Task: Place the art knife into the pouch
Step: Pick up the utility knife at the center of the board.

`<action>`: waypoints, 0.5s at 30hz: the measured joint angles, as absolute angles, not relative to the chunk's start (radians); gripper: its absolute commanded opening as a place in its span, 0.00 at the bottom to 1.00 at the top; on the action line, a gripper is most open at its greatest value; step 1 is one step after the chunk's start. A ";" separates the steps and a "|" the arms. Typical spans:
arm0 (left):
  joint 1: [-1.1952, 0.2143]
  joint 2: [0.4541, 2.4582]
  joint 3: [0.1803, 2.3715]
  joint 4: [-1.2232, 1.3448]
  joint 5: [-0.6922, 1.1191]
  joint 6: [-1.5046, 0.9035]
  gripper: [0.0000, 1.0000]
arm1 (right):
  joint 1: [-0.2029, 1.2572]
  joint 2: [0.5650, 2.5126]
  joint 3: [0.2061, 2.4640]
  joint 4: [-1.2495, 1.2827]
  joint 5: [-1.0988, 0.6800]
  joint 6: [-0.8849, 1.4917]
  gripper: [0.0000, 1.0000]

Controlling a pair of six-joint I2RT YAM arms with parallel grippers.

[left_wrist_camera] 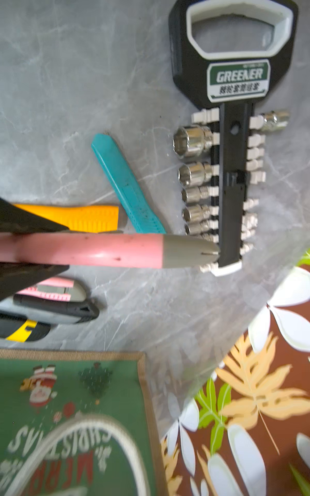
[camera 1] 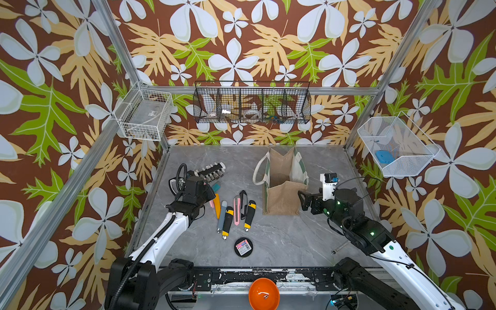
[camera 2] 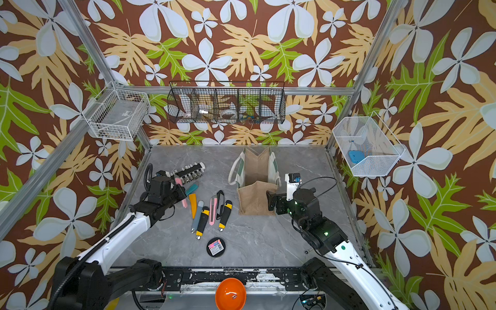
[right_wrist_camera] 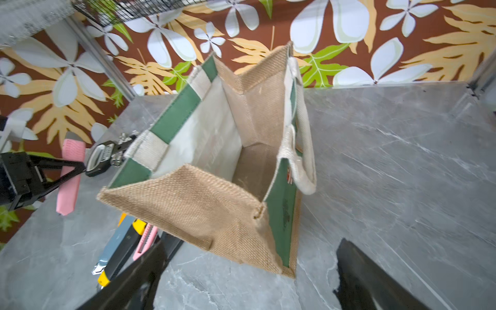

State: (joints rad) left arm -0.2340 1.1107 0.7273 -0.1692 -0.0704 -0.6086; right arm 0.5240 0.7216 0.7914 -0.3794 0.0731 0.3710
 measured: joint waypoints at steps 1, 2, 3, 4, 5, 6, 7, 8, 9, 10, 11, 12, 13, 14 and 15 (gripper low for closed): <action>-0.253 1.098 0.748 -0.184 -0.071 -0.612 0.03 | 0.524 0.715 0.791 -0.373 0.060 0.361 0.99; -0.276 1.086 0.771 -0.195 -0.072 -0.620 0.02 | 0.524 0.708 0.791 -0.363 0.040 0.360 0.99; -0.304 1.079 0.799 -0.207 -0.080 -0.627 0.00 | 0.524 0.702 0.791 -0.354 0.022 0.358 0.99; -0.328 1.077 0.822 -0.216 -0.083 -0.627 0.00 | 0.524 0.698 0.791 -0.347 0.006 0.356 0.99; -0.359 1.079 0.854 -0.224 -0.086 -0.628 0.00 | 0.524 0.694 0.789 -0.339 -0.007 0.355 0.99; -0.389 1.085 0.885 -0.232 -0.089 -0.628 0.00 | 0.524 0.693 0.788 -0.334 -0.016 0.355 0.99; -0.416 1.096 0.914 -0.238 -0.094 -0.628 0.00 | 0.524 0.691 0.786 -0.331 -0.026 0.355 0.99; -0.447 1.115 0.952 -0.247 -0.100 -0.627 0.00 | 0.524 0.691 0.785 -0.329 -0.028 0.355 0.99; -0.475 1.137 0.992 -0.256 -0.102 -0.626 0.00 | 0.524 0.689 0.782 -0.323 -0.031 0.356 0.99; -0.500 1.159 1.022 -0.263 -0.106 -0.623 0.00 | 0.524 0.687 0.778 -0.318 -0.035 0.359 0.99; -0.529 1.188 1.061 -0.273 -0.108 -0.619 0.00 | 0.524 0.683 0.775 -0.314 -0.045 0.363 0.99; -0.553 1.216 1.095 -0.277 -0.109 -0.610 0.00 | 0.524 0.678 0.771 -0.310 -0.050 0.363 0.99; -0.572 1.240 1.125 -0.283 -0.112 -0.600 0.00 | 0.524 0.673 0.769 -0.308 -0.051 0.367 0.99; -0.593 1.270 1.163 -0.288 -0.116 -0.598 0.00 | 0.524 0.666 0.767 -0.307 -0.051 0.371 0.99; -0.614 1.301 1.201 -0.295 -0.118 -0.591 0.00 | 0.524 0.657 0.765 -0.303 -0.052 0.382 0.99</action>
State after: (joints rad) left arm -0.6144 1.3010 1.2011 -0.2947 -0.1184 -0.5907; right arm 0.5243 0.6571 0.7647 -0.3035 -0.0517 0.3820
